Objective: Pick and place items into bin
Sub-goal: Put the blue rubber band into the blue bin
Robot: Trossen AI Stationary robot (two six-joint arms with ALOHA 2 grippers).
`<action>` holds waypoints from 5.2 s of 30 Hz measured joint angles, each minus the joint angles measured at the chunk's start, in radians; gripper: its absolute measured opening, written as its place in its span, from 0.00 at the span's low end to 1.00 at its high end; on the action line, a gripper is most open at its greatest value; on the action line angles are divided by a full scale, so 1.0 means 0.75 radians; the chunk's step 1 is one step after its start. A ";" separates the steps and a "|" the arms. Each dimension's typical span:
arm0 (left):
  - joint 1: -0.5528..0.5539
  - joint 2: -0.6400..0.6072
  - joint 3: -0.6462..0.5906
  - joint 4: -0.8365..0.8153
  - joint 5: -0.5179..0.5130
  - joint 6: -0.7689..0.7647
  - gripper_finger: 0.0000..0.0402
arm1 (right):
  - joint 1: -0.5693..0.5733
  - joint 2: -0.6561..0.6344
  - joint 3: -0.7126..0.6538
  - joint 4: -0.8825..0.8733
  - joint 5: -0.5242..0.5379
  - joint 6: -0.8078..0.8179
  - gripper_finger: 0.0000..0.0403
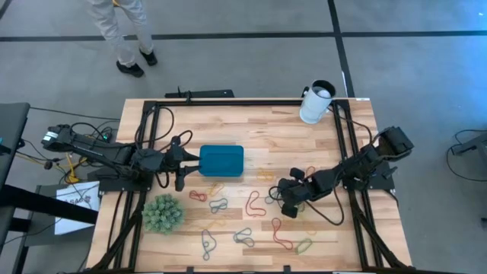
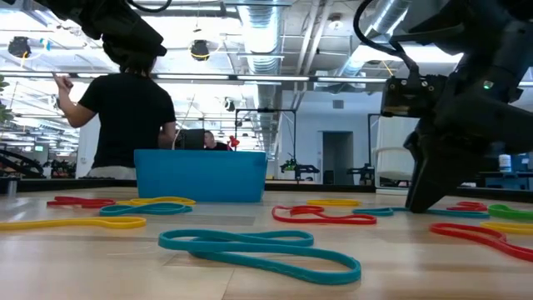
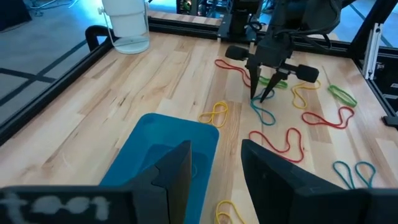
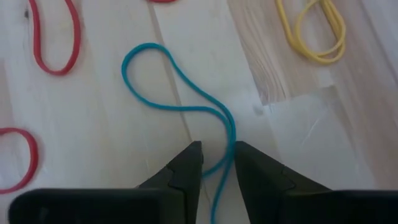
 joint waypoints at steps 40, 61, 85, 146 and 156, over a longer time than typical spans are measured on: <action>0.000 0.000 0.000 0.019 -0.248 -0.047 0.32 | -0.433 0.228 0.491 0.606 0.099 -0.689 0.00; 0.000 0.001 0.000 -0.039 -0.242 -0.051 0.32 | -0.511 0.430 0.786 0.061 0.040 -0.712 0.00; 0.001 0.000 -0.009 -0.017 -0.115 -0.097 0.32 | -0.512 0.398 0.866 -0.043 -0.028 -0.747 0.19; -0.073 1.343 0.440 -0.043 0.449 -0.178 0.29 | -0.314 -0.248 0.942 -0.516 -0.031 -0.815 0.19; -0.087 1.345 0.507 -0.061 0.462 -0.129 0.02 | -0.314 -0.248 0.942 -0.516 -0.030 -0.815 0.19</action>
